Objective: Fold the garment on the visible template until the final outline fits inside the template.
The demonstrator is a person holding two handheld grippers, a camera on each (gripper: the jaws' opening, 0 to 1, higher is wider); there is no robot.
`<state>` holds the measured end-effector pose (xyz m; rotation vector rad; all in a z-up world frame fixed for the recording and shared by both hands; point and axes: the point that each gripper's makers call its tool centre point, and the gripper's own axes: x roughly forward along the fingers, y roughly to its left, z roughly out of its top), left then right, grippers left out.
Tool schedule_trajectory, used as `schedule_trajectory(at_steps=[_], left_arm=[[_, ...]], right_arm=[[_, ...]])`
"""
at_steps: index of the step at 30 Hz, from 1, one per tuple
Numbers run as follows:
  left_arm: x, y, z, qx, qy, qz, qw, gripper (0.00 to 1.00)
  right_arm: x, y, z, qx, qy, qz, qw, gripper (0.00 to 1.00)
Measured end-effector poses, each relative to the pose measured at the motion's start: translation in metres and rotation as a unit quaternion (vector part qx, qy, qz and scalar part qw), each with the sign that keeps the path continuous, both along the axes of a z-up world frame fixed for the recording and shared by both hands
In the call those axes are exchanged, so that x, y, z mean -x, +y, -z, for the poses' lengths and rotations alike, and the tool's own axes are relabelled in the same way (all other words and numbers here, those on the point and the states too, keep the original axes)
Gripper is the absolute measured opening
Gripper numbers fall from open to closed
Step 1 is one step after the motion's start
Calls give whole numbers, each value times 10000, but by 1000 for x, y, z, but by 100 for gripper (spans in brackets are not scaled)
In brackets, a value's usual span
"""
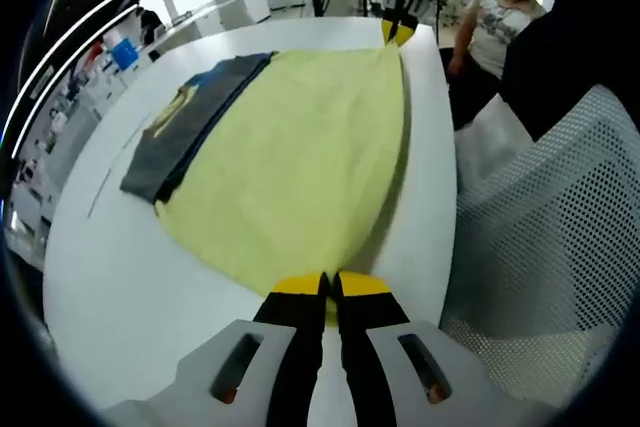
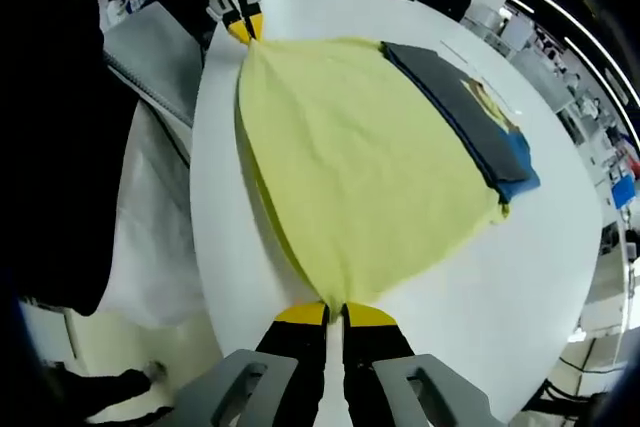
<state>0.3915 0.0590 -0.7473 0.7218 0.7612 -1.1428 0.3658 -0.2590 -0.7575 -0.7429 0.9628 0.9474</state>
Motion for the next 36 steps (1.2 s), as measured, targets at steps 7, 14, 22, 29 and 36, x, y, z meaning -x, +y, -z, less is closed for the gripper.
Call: schedule_trajectory(at_steps=[7, 14, 22, 29, 36], left_arm=[[1, 0, -14, 38, -53, -49, 10000, 1], [3, 2, -28, 18, -9, -98, 9999, 1], [10, 7, -39, -94, 144, -50, 9998, 0], [16, 7, -44, -105, 627, -236, 9977, 0], [19, 8, -57, -257, 650, -135, 9975, 0]], right_arm=[[-2, 0, -15, -73, -92, 54, 9999, 0], [1, 1, -31, -117, -6, 35, 9999, 0], [7, 3, -53, -189, 76, -28, 9998, 0], [14, 7, -68, -135, 129, -205, 9996, 0], [16, 6, -81, -102, 160, -288, 9994, 0]])
